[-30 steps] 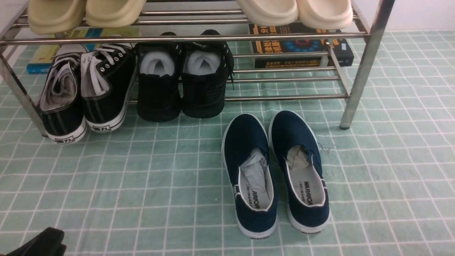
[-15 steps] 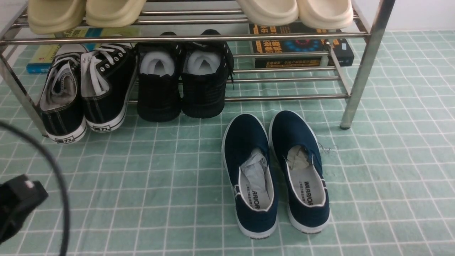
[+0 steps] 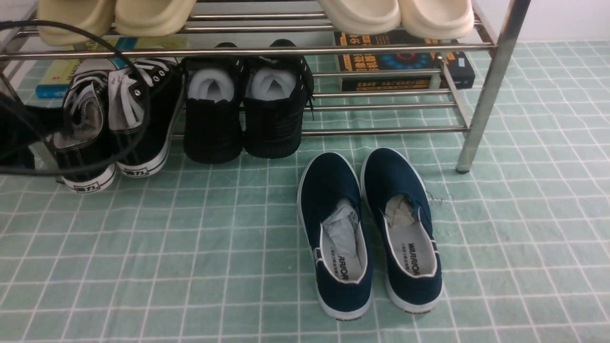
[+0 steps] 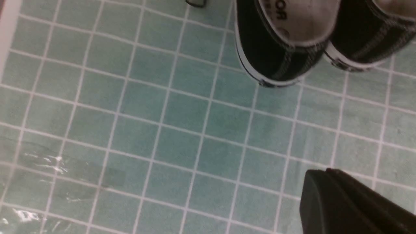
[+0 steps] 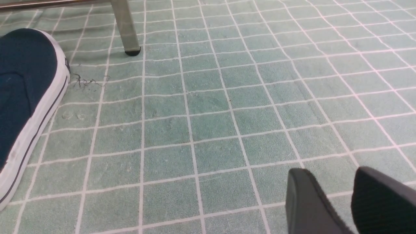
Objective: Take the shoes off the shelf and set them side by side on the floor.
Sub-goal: 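Grasp the leftmost shoe on the bottom shelf of the shoe rack with the left gripper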
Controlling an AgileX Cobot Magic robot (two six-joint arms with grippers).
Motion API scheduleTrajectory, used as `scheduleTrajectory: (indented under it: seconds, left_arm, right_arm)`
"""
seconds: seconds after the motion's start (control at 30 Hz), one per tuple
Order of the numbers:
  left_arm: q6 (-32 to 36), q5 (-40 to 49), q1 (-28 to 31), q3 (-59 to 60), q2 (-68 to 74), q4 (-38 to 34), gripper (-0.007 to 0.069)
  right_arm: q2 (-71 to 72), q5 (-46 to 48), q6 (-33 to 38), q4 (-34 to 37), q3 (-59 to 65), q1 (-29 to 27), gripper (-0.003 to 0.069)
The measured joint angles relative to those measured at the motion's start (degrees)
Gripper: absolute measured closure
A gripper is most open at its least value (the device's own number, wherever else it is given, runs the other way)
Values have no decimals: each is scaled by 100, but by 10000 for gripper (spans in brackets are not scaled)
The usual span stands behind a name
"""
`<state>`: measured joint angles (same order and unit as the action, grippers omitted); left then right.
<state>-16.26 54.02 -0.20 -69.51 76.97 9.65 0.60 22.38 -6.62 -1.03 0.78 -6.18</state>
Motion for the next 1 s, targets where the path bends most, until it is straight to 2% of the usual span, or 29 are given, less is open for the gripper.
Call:
scheduleTrajectory:
  seconds: [0.23, 0.43, 0.57, 0.83, 1.0]
  left_arm:
    - [76, -115, 925, -518, 850, -608, 613]
    - [182, -751, 1058, -518, 1214, -909, 599]
    - [473, -1366, 862, -518, 1372, -965, 529]
    - [470, -2107, 790, -518, 1837, -965, 302]
    - [458, -2313, 790, -518, 2170, -965, 270]
  right_arm:
    - [0, 0, 0, 0, 0, 0, 422]
    - [0, 0, 0, 0, 0, 0, 422]
    - [0, 0, 0, 0, 0, 0, 422]
    - [0, 0, 0, 0, 0, 0, 422]
    - [0, 0, 0, 0, 0, 0, 421]
